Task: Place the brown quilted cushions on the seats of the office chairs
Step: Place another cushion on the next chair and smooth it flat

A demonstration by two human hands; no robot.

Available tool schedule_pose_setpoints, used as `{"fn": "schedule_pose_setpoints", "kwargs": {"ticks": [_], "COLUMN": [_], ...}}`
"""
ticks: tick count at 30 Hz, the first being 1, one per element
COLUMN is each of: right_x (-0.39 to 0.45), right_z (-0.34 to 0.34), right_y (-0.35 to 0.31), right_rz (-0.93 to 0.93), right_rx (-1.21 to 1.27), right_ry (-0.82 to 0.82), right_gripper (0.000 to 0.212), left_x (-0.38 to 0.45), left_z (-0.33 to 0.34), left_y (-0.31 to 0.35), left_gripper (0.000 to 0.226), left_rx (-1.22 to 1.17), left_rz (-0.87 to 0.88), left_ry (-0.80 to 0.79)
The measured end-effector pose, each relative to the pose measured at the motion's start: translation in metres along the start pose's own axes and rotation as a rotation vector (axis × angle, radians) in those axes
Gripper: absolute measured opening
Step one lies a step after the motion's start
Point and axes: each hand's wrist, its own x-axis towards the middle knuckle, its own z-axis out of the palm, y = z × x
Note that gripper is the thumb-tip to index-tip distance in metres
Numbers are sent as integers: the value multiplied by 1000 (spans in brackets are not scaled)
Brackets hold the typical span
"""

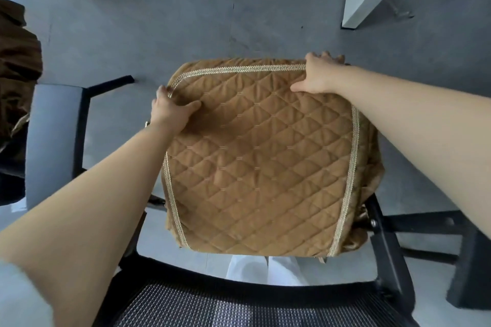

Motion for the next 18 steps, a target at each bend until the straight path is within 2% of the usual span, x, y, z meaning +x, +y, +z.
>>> {"fn": "schedule_pose_setpoints", "kwargs": {"ticks": [4, 7, 10, 14, 16, 18], "right_x": [4, -14, -24, -20, -15, -14], "right_z": [4, 12, 24, 27, 29, 32], "right_y": [24, 49, 67, 52, 41, 38], "right_rz": [-23, 13, 19, 12, -10, -49], "right_rx": [99, 138, 161, 184, 213, 251], "right_ry": [88, 141, 184, 243, 266, 296], "right_gripper": [45, 25, 22, 26, 36, 32], "left_x": [-5, -14, -22, -17, -15, -14], "left_z": [7, 17, 23, 14, 10, 9], "left_y": [6, 8, 4, -2, -8, -17], "left_gripper": [92, 98, 99, 93, 92, 96], "left_rx": [29, 70, 97, 33, 33, 18], "left_rz": [42, 104, 114, 134, 105, 38], "left_ry": [-8, -53, -52, -45, -49, -47]}}
